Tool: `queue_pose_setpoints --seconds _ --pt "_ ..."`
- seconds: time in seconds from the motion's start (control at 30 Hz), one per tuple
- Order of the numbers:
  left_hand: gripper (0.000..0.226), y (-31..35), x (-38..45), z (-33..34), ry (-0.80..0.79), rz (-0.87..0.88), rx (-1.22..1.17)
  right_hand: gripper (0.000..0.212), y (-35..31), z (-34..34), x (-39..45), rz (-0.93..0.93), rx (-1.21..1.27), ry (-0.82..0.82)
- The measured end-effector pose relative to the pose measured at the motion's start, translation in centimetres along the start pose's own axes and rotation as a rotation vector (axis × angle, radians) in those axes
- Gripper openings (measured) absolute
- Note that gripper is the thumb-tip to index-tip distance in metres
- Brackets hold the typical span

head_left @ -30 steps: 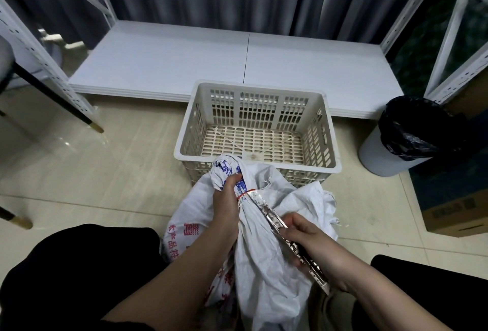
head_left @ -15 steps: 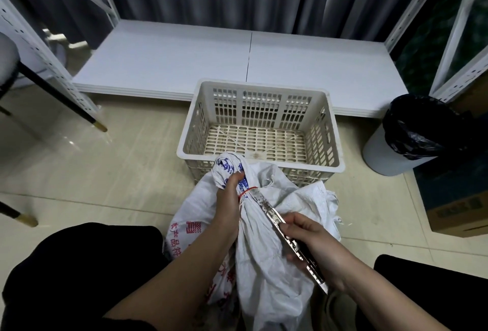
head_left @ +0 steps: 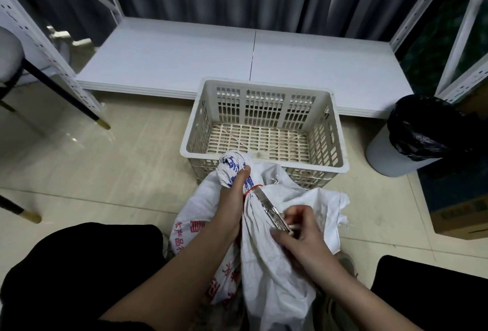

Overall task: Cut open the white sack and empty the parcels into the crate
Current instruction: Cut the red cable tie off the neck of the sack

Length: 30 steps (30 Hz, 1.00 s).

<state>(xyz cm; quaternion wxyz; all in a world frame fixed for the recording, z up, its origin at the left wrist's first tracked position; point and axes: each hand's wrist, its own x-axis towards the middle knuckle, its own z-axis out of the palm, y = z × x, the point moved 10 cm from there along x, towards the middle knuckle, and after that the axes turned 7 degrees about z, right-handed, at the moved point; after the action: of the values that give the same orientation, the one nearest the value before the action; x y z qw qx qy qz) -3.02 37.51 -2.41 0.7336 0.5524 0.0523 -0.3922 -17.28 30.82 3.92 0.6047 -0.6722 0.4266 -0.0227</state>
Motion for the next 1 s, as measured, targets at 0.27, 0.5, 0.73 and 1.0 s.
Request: queue_pose_setpoints --seconds 0.27,0.5,0.73,1.0 --pt "0.051 -0.3 0.2 -0.2 0.009 -0.013 0.002 0.038 -2.7 -0.5 -1.4 -0.324 -0.527 0.17" --pt "0.061 0.2 -0.1 -0.8 0.11 0.0 0.014 0.045 -5.3 -1.0 -2.9 -0.31 -0.971 0.271" --pt "0.07 0.5 0.0 -1.2 0.155 0.011 0.084 0.032 -5.7 -0.8 -2.8 -0.364 -1.033 0.304" --pt "0.064 1.2 -0.4 -1.3 0.187 0.035 0.123 0.024 -3.2 0.8 -1.0 -0.165 -0.524 0.046"
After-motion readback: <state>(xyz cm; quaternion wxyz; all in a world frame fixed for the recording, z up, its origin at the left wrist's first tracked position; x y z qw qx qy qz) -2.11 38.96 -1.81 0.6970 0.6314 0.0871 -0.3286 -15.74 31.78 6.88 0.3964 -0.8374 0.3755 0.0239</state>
